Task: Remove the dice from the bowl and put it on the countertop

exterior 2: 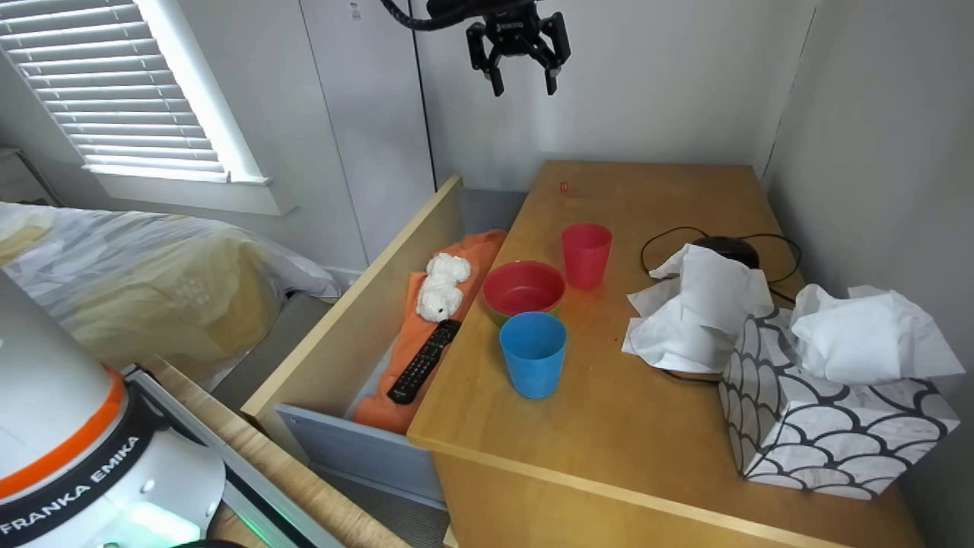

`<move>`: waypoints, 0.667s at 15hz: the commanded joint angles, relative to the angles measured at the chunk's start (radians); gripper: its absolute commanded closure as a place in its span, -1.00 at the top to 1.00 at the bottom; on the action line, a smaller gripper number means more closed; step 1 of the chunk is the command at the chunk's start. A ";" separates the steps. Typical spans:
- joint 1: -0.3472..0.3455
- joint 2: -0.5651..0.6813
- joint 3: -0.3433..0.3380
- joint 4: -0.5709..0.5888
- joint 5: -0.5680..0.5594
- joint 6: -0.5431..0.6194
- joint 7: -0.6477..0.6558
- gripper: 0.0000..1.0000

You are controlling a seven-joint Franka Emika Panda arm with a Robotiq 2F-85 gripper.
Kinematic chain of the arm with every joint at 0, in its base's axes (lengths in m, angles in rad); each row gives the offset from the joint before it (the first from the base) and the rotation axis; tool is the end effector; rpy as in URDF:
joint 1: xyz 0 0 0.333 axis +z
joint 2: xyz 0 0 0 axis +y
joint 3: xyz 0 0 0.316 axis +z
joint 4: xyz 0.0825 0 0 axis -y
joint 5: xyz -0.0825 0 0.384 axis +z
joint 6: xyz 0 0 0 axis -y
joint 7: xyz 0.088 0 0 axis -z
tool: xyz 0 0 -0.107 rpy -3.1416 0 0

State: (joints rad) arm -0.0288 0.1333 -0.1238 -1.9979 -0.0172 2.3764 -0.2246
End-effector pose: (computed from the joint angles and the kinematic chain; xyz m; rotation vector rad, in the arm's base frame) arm 0.5974 -0.0900 0.4192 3.0424 0.1310 0.3615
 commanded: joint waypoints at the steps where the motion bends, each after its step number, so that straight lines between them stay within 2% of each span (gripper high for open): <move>1: -0.028 -0.104 0.005 -0.018 -0.090 -0.202 0.030 1.00; 5: -0.051 -0.177 0.003 -0.006 -0.096 -0.373 -0.016 1.00; 7: -0.058 -0.195 -0.002 0.001 -0.046 -0.414 -0.093 1.00; 8: -0.054 -0.167 0.005 0.011 -0.078 -0.373 -0.031 1.00; 10: -0.057 -0.184 0.002 0.011 -0.068 -0.394 -0.063 1.00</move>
State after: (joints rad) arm -0.0789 -0.0515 -0.1284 -1.9892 -0.0856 1.9848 -0.2875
